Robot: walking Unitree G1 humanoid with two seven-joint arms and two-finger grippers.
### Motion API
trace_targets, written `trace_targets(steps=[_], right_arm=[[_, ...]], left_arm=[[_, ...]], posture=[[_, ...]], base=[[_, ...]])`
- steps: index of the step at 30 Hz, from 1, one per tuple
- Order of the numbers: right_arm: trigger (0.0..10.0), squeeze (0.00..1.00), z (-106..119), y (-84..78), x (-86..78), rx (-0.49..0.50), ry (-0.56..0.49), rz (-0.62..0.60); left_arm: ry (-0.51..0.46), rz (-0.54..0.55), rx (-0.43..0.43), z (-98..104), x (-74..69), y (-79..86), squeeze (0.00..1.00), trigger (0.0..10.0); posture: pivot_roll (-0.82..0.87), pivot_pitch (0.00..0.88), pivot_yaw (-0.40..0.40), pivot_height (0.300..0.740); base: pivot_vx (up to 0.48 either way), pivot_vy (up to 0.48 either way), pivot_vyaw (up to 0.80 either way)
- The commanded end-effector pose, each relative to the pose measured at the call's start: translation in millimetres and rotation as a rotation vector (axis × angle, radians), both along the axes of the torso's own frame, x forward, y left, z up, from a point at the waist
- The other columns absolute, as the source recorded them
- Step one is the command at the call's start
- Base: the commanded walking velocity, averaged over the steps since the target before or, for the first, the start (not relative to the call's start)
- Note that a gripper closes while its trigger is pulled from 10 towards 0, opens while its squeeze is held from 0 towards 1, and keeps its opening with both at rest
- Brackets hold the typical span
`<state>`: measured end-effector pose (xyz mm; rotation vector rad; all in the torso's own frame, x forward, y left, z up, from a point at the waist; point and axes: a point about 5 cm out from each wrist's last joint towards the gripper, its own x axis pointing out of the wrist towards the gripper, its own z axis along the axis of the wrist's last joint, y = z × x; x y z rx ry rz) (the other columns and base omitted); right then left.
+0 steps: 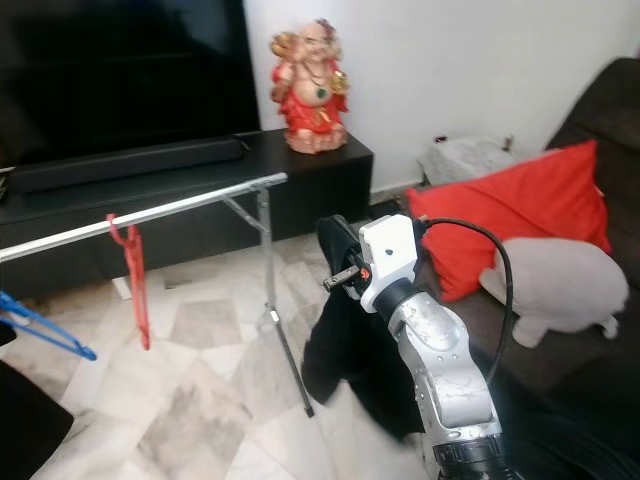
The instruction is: Hang hanger
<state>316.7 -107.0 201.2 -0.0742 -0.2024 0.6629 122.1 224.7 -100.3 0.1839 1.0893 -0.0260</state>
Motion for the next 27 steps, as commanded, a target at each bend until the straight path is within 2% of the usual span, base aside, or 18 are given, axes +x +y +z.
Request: trace_targets(steps=[1, 9, 11, 16, 18, 20, 23, 27], right_arm=[[10.0, 0.0, 6, 12.5, -5.5, -0.004, -0.033, 0.072], [10.0, 0.0, -25, -11.5, 9.2, 0.063, 0.127, -0.117], [10.0, 0.0, -43, -21.8, 12.6, 0.046, 0.183, -0.192], [10.0, 0.0, -59, -29.8, 15.5, 0.077, 0.255, -0.282], [10.0, 0.0, -80, -36.7, 15.7, 0.118, 0.35, -0.355], [10.0, 0.0, -96, -38.0, 12.3, 0.113, 0.397, -0.371], [10.0, 0.0, -109, -39.0, 9.2, 0.099, 0.437, -0.387], [10.0, 0.0, -113, -37.3, 7.5, 0.106, 0.442, -0.389]], left_arm=[[0.001, 0.022, 0.003, 0, 0.3, 2.1, 0.0, 10.0], [-0.006, 0.027, 0.003, 1, 3.1, 1.7, 0.0, 10.0], [-0.01, 0.031, 0.006, 1, 4.1, 2.0, 0.0, 10.0], [-0.013, 0.035, 0.012, 2, 4.9, 2.8, 0.0, 10.0], [-0.018, 0.056, 0.017, 2, 4.7, 3.9, 0.0, 10.0], [-0.027, 0.105, 0.012, 2, 3.8, 4.7, 0.0, 10.0], [-0.033, 0.138, 0.008, 2, 2.9, 4.9, 0.0, 10.0], [-0.032, 0.157, 0.006, 1, 1.5, 5.2, 0.0, 10.0]], posture=[[0.04, 0.0, -0.004, 0.74], [0.05, 0.0, -0.003, 0.74], [0.05, 0.0, -0.001, 0.74], [0.06, 0.0, 0.002, 0.74], [0.06, 0.0, 0.004, 0.74], [0.06, 0.0, 0.004, 0.74], [0.09, 0.0, 0.0, 0.74], [0.08, 0.0, 0.001, 0.74]], base=[[0.0, 0.0, 0.72], [0.0, 0.0, 0.0], [0.0, 0.0, 0.0], [0.0, 0.0, 0.0], [0.0, 0.0, 0.0], [0.0, 0.0, 0.0], [0.0, 0.0, 0.0], [0.0, 0.0, 0.0]])
